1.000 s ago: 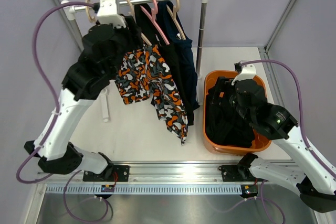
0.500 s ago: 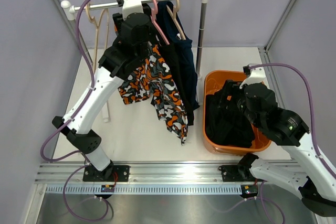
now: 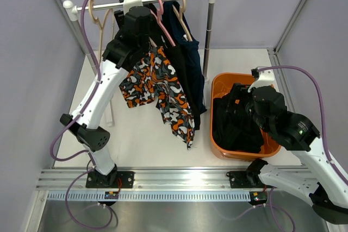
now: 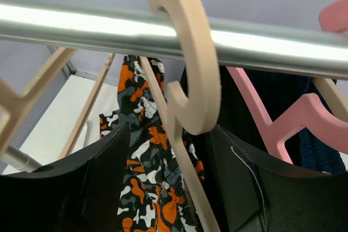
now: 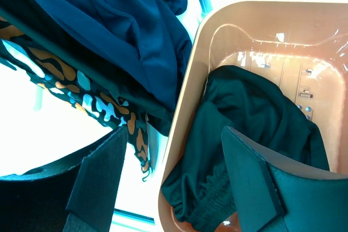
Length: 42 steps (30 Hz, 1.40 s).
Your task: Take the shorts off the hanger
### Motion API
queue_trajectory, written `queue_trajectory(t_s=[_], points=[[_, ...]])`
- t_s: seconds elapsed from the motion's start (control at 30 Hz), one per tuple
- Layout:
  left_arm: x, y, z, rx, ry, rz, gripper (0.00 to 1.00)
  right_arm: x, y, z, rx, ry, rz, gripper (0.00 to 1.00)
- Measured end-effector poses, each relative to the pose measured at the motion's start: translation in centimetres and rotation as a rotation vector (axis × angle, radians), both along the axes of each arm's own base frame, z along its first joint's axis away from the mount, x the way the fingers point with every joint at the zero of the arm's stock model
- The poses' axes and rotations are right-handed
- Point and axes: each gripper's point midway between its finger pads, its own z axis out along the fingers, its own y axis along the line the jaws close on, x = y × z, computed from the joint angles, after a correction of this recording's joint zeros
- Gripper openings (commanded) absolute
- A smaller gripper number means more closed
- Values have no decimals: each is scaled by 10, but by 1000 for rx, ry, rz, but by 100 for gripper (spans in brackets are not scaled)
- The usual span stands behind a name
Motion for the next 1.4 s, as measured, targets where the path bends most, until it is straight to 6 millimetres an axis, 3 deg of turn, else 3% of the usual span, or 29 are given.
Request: queue_trajectory(t_s=[0.3,0.63,0.77,0.8,0.9,1.2,1.4], points=[[4,-7,-9,-1,24,-31,65,-1,-1,-2,-7,9,0,78],[17,3,-27,-10,66,-11,52,-1,-1,-2,-6,10,0,78],[19,4,-29,-17,71,-17,35,-1,-1,-2,-6,9,0,78],[19,4,-29,-19,72,-18,19,-1,-1,-2,-6,9,0,78],[20,4,-29,-16,76,-29,0,-1,-1,-2,-6,9,0,78],[7,2,-4,5,65,-110,0,-2,-1,-2,-5,8,-1,77],[-23,10,21,4,44,-167,0,0,1,-2,-8,11,1,76]])
